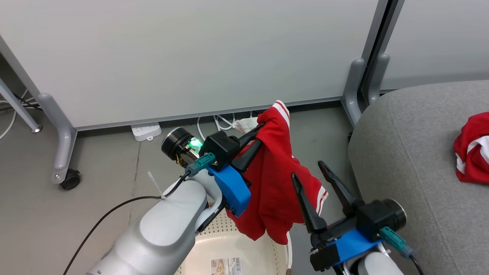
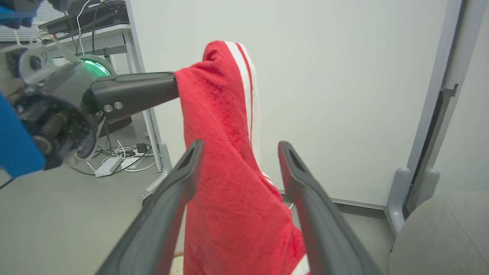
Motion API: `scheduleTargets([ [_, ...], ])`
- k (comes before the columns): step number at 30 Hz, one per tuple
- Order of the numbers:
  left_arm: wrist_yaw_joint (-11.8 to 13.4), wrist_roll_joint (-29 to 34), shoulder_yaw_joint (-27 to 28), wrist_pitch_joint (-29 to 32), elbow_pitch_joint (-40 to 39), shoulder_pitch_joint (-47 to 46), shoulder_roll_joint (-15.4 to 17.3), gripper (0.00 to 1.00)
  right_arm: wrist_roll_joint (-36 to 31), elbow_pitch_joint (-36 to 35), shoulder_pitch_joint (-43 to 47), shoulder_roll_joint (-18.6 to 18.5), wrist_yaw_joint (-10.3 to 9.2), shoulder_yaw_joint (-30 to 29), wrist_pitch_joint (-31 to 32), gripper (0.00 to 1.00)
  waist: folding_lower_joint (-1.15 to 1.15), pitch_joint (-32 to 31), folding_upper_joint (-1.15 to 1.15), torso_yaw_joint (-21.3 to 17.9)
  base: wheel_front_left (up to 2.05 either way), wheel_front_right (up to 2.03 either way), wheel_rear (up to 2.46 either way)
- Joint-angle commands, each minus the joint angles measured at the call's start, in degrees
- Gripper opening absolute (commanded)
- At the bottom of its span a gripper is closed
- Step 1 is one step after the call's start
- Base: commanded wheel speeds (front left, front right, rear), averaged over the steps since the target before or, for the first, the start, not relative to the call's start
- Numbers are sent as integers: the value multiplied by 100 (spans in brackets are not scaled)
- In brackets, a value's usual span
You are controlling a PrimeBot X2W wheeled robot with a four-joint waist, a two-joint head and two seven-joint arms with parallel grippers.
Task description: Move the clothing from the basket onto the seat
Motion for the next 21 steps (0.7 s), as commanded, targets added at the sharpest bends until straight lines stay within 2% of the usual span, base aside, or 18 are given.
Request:
scheduleTargets([
  [1, -12, 2, 0, -27, -29, 36, -7, 0, 15, 54, -162, -21, -4, 108, 0, 100, 0, 21, 0, 21, 0, 0, 0],
  [9, -33, 36, -36, -27, -51, 31, -34, 0, -65, 621, -798, 23, -4, 447, 0, 100, 0, 95, 0, 105, 0, 0, 0],
  [21, -44, 50, -59, -27, -98, -55, -120, 0, -145, 1917, -1583, 78, -4, 740, 0, 100, 0, 187, 0, 216, 0, 0, 0],
])
